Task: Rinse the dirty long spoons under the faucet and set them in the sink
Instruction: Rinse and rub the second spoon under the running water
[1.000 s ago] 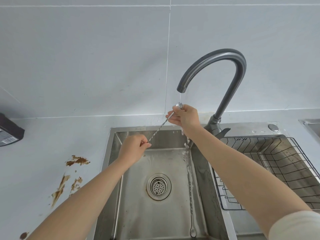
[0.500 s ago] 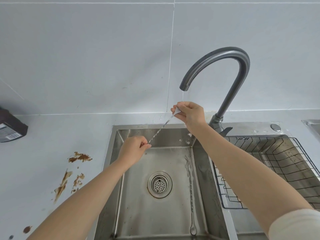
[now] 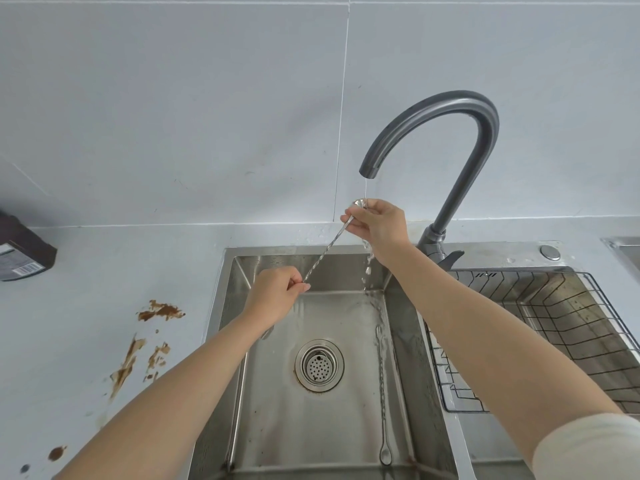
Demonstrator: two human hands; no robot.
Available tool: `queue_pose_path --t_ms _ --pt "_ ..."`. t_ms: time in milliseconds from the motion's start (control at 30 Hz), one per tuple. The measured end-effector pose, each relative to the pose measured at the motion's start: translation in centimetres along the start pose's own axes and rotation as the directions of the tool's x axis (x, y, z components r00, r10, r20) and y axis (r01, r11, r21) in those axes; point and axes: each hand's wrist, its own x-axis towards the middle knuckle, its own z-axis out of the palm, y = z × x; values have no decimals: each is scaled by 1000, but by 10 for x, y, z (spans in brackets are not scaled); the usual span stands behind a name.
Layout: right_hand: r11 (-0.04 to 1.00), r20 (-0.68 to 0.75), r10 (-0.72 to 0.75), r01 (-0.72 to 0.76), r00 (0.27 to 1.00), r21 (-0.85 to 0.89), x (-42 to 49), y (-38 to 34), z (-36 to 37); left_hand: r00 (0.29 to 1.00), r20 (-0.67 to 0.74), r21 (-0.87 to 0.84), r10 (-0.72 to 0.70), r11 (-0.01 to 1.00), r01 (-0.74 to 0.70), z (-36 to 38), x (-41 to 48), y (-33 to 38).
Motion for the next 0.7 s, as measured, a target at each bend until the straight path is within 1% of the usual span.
queue_pose_path --t_ms 200,267,400,567,700 --pt "993 -85 79 -86 993 -83 1 3 4 1000 -1 -18 10 1000 -10 -1 -1 0" --pt "996 -86 65 -70 994 -54 0 4 5 1000 -10 -19 13 1000 -14 -1 -1 0" --pt "997 -33 16 -14 999 72 -3 4 5 1000 -17 -17 26 1000 -26 -1 -1 1" --pt "996 -38 60 -58 997 70 -5 0 7 999 -34 -87 12 996 -15 -1 2 5" --pt "991 -78 78 -69 994 114 -3 -3 6 1000 30 -134 9 991 -5 -3 5 8"
